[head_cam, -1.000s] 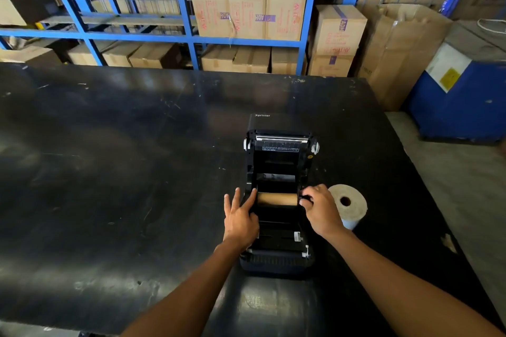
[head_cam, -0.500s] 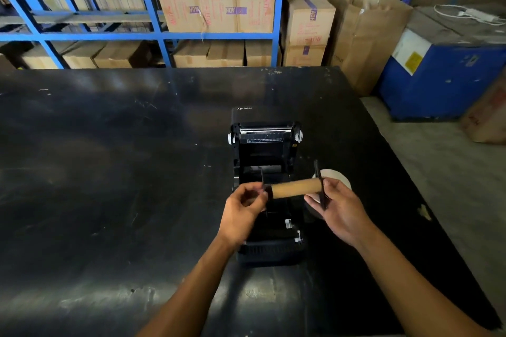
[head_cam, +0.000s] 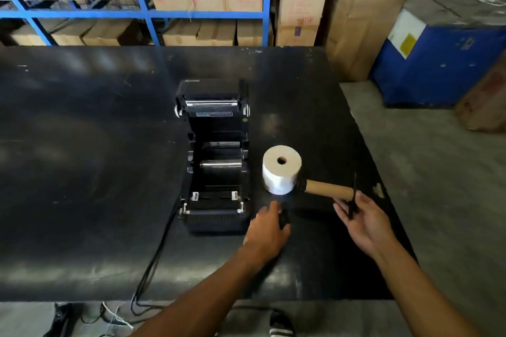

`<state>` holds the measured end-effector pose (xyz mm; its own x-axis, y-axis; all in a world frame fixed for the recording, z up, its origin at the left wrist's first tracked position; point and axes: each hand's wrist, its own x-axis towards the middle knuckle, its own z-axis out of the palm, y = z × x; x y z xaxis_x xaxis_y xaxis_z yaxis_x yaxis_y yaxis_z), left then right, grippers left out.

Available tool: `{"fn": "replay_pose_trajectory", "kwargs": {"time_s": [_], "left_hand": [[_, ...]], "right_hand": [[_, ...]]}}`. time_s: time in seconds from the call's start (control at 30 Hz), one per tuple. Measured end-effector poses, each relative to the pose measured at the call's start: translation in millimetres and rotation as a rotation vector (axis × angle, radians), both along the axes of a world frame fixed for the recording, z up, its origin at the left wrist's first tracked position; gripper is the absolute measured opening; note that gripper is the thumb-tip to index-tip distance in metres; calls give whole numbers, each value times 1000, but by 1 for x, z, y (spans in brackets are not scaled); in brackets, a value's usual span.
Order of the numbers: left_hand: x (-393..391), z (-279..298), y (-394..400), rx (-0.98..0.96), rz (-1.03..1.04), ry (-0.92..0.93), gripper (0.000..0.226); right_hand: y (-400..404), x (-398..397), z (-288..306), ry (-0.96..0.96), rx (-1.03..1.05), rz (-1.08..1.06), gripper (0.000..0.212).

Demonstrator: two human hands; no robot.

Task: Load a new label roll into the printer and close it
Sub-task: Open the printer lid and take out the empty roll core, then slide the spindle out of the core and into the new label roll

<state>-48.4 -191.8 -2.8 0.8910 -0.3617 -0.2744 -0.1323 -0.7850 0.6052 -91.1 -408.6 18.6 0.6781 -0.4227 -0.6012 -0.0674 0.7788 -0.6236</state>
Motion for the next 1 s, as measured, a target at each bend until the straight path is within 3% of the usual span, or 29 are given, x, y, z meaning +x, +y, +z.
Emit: {"fn": "replay_pose_trajectory", "kwargs": {"time_s": [0.2,0.43,0.47,0.53,0.6,0.67,0.77,0.9,1.0], "left_hand": [[6,-20,-27,331,-15,-56,39],[10,-37,-30,329,81,-89,42],[8,-38,-31,258,111,-97,41],[0,-38,-33,-61,197,7,37],[-11,-32,-37,-477,242,314,30],[-20,-27,-40,-743,315,491,20],[-27,-19,-39,-873,419,383,7],[-24,-4,-30,-1035,462,216,5],[-10,8,-25,-1074,643,54,6]], "right_hand": [[-12,-24,-17,23,27,76,13],[-12,-31,-30,25,92,121,15],[-11,-31,-30,18,114,123,16],[-8,-30,-29,4,174,133,16],[-1,-28,-29,2,235,165,15],[7,-28,-33,-5,280,215,15],[15,-28,-40,-26,347,262,13],[10,-26,-46,-55,439,216,10],[-2,-24,-49,-42,448,145,12]]}}
